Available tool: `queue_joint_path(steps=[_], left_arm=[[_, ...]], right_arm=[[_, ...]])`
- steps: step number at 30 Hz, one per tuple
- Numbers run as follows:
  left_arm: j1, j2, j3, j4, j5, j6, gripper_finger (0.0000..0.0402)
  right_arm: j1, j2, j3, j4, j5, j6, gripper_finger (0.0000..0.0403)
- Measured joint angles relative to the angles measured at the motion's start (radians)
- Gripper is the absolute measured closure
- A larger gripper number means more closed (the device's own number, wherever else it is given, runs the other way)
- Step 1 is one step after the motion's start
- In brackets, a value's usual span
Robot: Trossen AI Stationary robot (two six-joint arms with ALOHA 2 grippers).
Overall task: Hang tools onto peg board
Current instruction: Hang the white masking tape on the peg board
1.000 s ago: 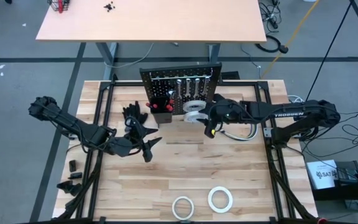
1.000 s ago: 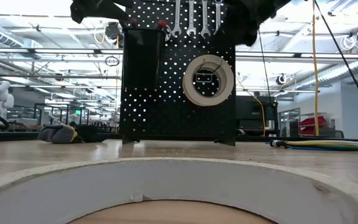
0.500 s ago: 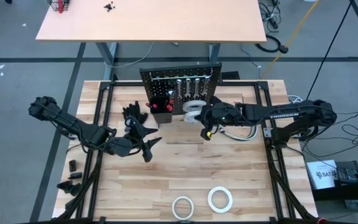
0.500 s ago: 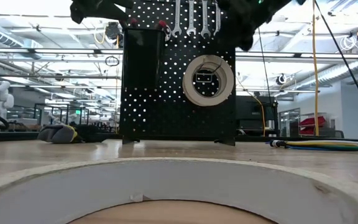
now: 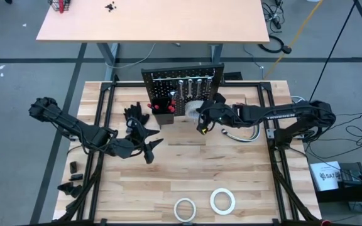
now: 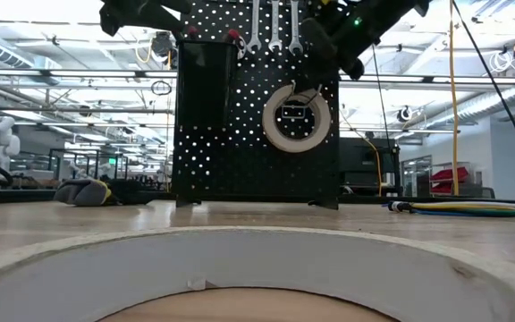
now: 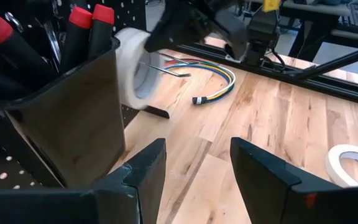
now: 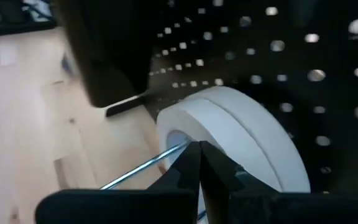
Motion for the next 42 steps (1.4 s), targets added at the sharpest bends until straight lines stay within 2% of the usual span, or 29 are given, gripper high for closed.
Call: queue_joint_path(steps=[9, 17, 20, 23, 27, 30, 36, 42], left_arm=[[0.000, 0.000, 0.000, -0.004, 0.025, -0.023, 0.0219], [0.000, 0.000, 0.000, -0.007, 0.051, -0.022, 0.0219], [0.000, 0.000, 0.000, -0.007, 0.073, -0.019, 0.0219], [0.000, 0.001, 0.000, -0.005, 0.105, 0.003, 0.0219], [0.000, 0.008, 0.000, -0.004, 0.200, 0.042, 0.0219], [-0.001, 0.021, 0.000, -0.008, 0.258, 0.066, 0.0219], [-0.008, 0.068, -0.001, -0.050, 0.359, 0.092, 0.0219], [-0.011, 0.136, -0.007, -0.053, 0.516, 0.142, 0.0219]], right_arm=[[-0.025, 0.003, 0.000, -0.008, -0.008, 0.026, 0.0403], [0.035, -0.057, 0.000, -0.010, -0.010, -0.002, 0.0403], [0.071, -0.096, 0.000, -0.009, -0.017, 0.038, 0.0403], [0.119, -0.132, 0.000, -0.013, -0.132, 0.132, 0.0403], [0.213, -0.143, 0.000, -0.035, -0.380, 0.341, 0.0403], [0.336, -0.132, 0.000, -0.028, -0.447, 0.536, 0.0403], [0.601, -0.074, 0.000, -0.007, -0.393, 0.999, 0.0403], [0.772, -0.010, 0.000, -0.066, -0.246, 1.468, 0.0403]])
